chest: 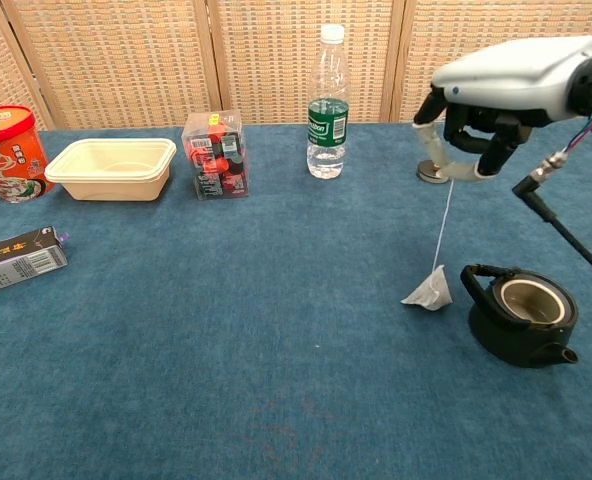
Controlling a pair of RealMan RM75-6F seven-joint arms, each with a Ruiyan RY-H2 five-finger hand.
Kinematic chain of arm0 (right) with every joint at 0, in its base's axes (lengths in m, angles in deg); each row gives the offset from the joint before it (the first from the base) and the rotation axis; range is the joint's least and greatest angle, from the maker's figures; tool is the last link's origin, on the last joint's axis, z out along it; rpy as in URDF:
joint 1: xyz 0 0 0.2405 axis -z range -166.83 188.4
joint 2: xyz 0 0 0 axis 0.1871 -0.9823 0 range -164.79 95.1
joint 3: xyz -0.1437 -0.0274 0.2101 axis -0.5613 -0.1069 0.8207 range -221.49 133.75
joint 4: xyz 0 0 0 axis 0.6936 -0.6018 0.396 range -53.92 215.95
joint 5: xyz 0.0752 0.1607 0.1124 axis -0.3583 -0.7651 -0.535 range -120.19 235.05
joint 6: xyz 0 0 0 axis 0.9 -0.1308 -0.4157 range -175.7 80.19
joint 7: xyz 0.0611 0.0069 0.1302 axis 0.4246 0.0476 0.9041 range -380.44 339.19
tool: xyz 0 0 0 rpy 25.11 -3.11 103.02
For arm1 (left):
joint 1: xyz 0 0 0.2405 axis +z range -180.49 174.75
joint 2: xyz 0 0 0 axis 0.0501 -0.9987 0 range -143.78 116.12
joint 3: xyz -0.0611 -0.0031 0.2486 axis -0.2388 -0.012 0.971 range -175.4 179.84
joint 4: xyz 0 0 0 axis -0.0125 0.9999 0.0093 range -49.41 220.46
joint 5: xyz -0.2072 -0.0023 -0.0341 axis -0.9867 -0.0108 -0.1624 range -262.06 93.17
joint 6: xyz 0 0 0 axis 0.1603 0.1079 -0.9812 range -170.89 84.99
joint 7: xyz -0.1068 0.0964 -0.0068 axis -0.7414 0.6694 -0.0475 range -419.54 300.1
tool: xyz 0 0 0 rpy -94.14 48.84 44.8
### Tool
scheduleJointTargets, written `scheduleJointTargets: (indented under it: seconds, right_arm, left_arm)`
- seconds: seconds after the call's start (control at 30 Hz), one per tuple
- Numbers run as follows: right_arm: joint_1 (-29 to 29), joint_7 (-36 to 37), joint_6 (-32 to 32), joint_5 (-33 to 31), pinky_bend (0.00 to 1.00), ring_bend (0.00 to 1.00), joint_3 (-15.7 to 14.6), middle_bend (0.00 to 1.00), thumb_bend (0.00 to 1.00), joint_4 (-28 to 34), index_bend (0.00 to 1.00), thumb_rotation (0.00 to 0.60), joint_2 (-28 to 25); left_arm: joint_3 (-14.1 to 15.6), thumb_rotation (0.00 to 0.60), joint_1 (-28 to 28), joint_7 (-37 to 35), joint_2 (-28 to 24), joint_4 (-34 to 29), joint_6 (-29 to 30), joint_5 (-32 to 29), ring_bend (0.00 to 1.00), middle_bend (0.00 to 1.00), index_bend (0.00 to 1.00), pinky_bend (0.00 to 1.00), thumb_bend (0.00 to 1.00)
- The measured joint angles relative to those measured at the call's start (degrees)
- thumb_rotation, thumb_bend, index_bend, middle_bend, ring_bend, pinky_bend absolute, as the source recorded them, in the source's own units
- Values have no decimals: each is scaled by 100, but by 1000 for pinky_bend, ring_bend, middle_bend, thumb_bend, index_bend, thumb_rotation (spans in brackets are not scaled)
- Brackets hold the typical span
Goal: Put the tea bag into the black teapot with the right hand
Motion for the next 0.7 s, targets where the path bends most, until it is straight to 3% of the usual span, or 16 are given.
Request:
scheduleJointTargets:
  seconds: [0.7]
  right_arm:
    - [494,654,-77,492,1000,927,257,906,635,601,647,600,-829]
  left_arm:
    - [-106,600,36,37,-152,-129,162,-51,0,0,0,0,373]
